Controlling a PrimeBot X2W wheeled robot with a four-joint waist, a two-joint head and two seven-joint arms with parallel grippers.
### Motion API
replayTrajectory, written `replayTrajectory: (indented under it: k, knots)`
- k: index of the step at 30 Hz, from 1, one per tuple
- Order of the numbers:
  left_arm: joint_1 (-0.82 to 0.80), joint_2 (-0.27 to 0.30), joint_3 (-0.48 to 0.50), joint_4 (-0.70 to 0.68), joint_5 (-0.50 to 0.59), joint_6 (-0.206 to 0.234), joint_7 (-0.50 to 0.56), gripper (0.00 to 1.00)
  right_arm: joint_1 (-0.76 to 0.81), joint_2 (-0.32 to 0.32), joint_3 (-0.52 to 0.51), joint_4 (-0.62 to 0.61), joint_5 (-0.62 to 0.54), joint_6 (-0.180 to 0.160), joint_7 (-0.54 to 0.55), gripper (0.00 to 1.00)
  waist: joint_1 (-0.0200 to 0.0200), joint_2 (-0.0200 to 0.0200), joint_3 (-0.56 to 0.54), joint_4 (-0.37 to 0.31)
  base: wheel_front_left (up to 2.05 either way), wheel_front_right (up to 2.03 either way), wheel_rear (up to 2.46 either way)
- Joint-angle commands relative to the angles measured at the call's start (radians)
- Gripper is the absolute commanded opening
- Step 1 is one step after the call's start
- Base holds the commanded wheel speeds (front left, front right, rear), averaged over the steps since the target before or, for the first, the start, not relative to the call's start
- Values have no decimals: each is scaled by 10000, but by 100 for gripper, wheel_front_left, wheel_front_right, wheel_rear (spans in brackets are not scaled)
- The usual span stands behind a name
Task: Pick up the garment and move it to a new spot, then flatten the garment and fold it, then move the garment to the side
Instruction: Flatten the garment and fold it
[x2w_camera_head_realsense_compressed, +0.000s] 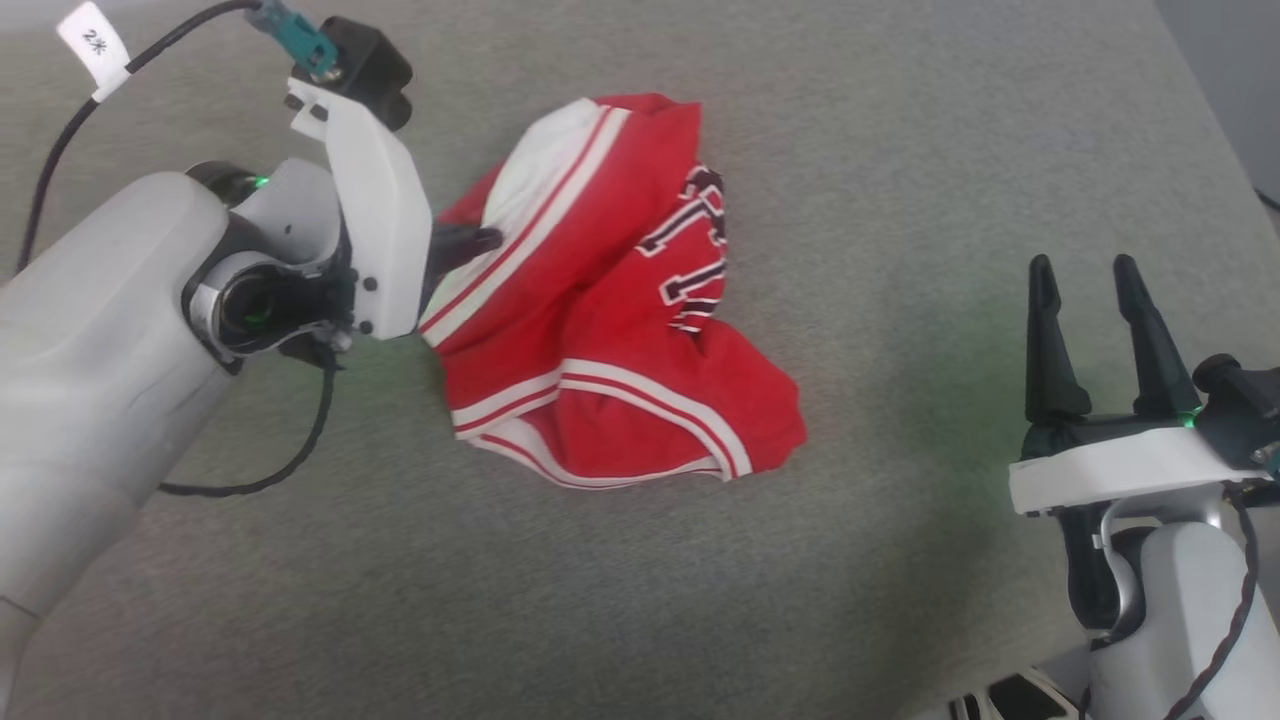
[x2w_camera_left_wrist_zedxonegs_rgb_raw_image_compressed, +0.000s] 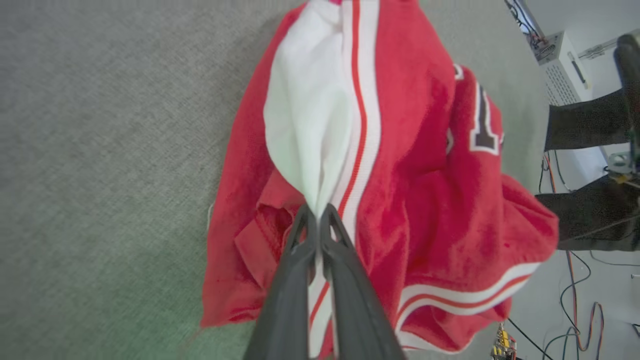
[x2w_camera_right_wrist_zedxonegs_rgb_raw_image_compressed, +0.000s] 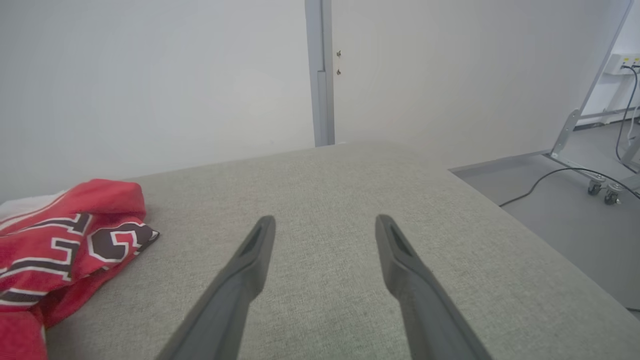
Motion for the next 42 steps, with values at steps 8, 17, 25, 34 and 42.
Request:
replayTrajectory:
  k: [8, 17, 25, 34, 42]
  knots:
    - [65, 469, -57, -319, -503, -16, -991, 0, 189, 32, -203, -12, -420, 1, -12, 100, 0, 0, -665, 1307, 0, 0, 0]
    - [1481, 2355, 55, 632, -822, -16, -2293, 0, 270, 28, -116, 79, -928, 1, -12, 100, 0, 0, -1093, 2394, 0, 0, 0]
    - [2005, 2856, -478, 2518, 114, -14, -2940, 0, 260, 25, -148, 37, -1343, 1, -12, 100, 0, 0, -1038, 2590, 0, 0, 0]
    - [2388, 1989, -600, 3687, 417, -14, -4537, 100, 396, -151, 266, 201, -1797, 1, -12, 100, 0, 0, -1383, 2934, 0, 0, 0]
    - [3066, 1308, -328, 3842, 985, 82, -8023, 100, -109, -1554, 2543, 679, -1449, 1, 723, 100, 0, 0, -1941, 3935, 0, 0, 0]
